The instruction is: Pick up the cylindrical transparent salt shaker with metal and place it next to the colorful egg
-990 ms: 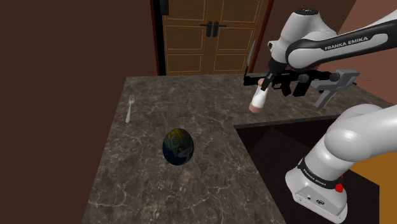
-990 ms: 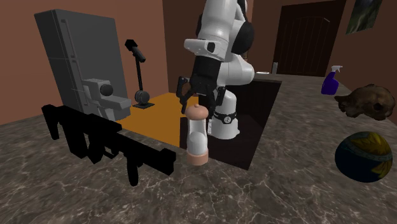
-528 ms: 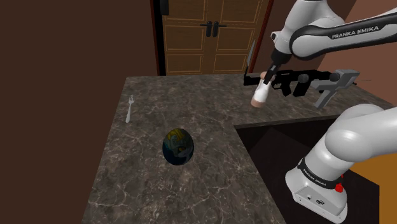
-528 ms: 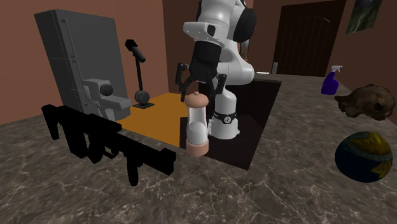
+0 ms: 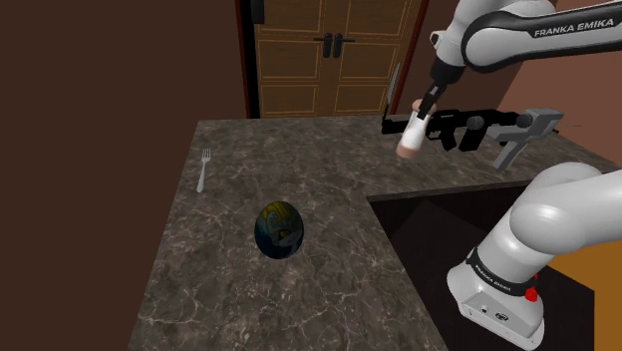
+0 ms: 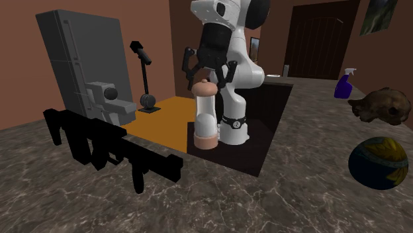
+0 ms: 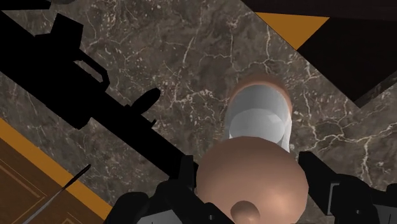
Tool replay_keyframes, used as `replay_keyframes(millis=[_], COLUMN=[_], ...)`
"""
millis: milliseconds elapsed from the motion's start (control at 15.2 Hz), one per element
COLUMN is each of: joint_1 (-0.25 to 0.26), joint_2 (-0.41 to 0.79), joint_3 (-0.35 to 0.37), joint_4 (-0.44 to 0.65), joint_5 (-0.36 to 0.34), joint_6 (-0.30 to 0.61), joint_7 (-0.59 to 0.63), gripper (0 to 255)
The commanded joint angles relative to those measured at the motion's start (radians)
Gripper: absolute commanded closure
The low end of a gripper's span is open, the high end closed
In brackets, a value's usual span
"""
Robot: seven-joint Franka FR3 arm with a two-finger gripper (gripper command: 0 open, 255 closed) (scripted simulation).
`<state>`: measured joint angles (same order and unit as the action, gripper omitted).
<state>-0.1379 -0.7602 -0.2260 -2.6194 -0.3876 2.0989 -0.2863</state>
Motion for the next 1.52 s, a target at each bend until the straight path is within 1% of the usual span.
replay_keyframes(millis=[0, 726, 1452], joint_1=[0.002, 0.016, 0.025], joint_2=[-0.003, -0.003, 0.024], joint_3=[0.002, 0.024, 0.041], joint_4=[0.024, 0.169, 0.333], joint_5=[0.006, 0.039, 0.064], joint_6=[-0.026, -0.169, -0.303], joint_7=[-0.008, -0.038, -0.067], gripper=[255, 255, 255])
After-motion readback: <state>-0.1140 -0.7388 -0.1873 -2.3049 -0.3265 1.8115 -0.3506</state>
